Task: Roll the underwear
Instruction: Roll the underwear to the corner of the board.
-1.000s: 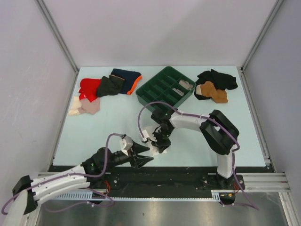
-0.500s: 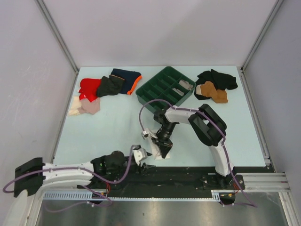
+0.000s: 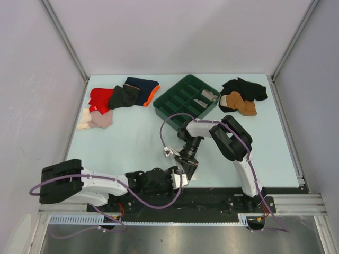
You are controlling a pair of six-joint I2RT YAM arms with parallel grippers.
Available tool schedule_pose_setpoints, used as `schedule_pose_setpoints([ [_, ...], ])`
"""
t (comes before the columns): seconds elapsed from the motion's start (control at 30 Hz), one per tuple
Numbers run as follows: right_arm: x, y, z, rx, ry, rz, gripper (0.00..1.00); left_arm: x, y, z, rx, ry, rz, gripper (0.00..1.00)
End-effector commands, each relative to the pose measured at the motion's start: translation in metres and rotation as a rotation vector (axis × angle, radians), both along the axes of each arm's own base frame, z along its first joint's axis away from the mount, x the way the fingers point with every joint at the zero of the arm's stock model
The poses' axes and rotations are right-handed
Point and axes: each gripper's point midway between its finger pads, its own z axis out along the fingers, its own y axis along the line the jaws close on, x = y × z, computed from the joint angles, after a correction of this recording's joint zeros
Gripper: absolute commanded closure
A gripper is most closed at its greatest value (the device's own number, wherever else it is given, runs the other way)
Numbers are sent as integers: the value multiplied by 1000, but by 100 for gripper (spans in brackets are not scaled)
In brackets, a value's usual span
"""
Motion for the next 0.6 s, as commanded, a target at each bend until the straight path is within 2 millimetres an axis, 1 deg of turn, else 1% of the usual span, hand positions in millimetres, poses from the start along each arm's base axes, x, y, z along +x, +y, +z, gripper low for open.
schedule_pose_setpoints([
  [0.0,4,-1,2,14,4,3,91,8,-16,1,33,-56,-14,35],
  [0.13,6,-1,3,17,2,0,91,11,-21,-10,86,-49,-3,42],
  [0.17,6,-1,3,16,3,-1,91,12,-20,-14,101,-48,1,48],
  [0.2,5,-1,3,16,3,-1,91,16,-23,-12,106,-52,22,52],
  [0.23,5,-1,3,17,1,1,91,18,-22,-19,129,-47,31,58],
  [0.27,6,-1,3,17,1,-2,91,19,-22,-21,143,-45,39,74],
  [0.3,6,-1,4,20,1,-2,91,21,-23,-22,157,-35,51,79],
  [0.33,7,-1,4,21,-2,-2,90,21,-22,-29,182,-23,56,83],
  [0.37,7,-1,5,26,-5,-2,90,22,-21,-31,192,-14,65,91],
  [0.43,9,0,9,42,-11,-6,89,21,-19,-36,207,25,79,98],
  [0.5,13,0,14,64,-22,-20,87,21,-14,-40,206,79,100,100],
  [0.53,15,2,19,81,-29,-29,86,14,-14,-42,203,125,75,100],
  [0.57,23,1,27,105,-54,-52,85,13,-12,-42,198,161,70,100],
])
